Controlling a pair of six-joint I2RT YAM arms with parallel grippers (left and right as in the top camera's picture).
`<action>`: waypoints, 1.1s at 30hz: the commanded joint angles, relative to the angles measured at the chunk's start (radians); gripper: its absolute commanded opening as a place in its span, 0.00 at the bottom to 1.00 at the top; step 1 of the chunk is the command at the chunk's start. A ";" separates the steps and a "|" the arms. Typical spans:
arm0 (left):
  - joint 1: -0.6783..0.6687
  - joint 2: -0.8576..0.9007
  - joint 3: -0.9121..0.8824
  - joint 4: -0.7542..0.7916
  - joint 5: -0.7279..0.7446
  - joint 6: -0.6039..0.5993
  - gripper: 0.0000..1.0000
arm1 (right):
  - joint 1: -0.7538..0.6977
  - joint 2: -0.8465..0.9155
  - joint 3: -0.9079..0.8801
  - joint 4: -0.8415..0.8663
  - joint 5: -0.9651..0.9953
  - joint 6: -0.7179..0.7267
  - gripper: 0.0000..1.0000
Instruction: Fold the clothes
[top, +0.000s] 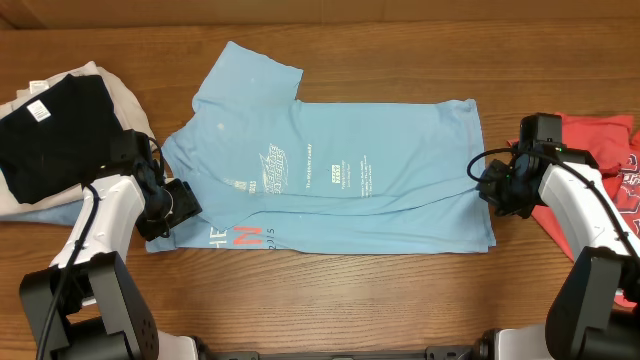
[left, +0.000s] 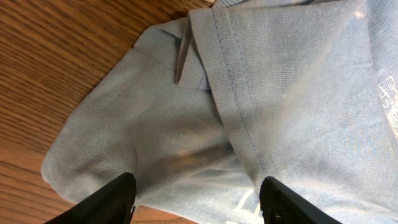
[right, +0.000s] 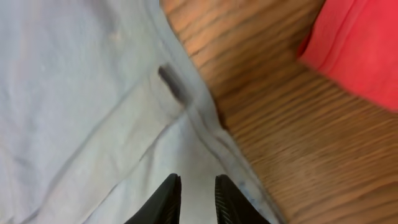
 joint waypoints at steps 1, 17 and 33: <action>0.004 -0.016 0.019 -0.002 0.011 0.020 0.67 | 0.003 0.003 0.005 0.034 0.043 0.006 0.23; 0.004 -0.016 0.019 0.002 0.011 0.019 0.67 | 0.251 0.003 0.005 -0.025 -0.321 -0.305 0.23; 0.004 -0.016 0.019 0.004 0.029 0.020 0.66 | 0.737 0.048 0.007 0.160 -0.320 -0.417 0.28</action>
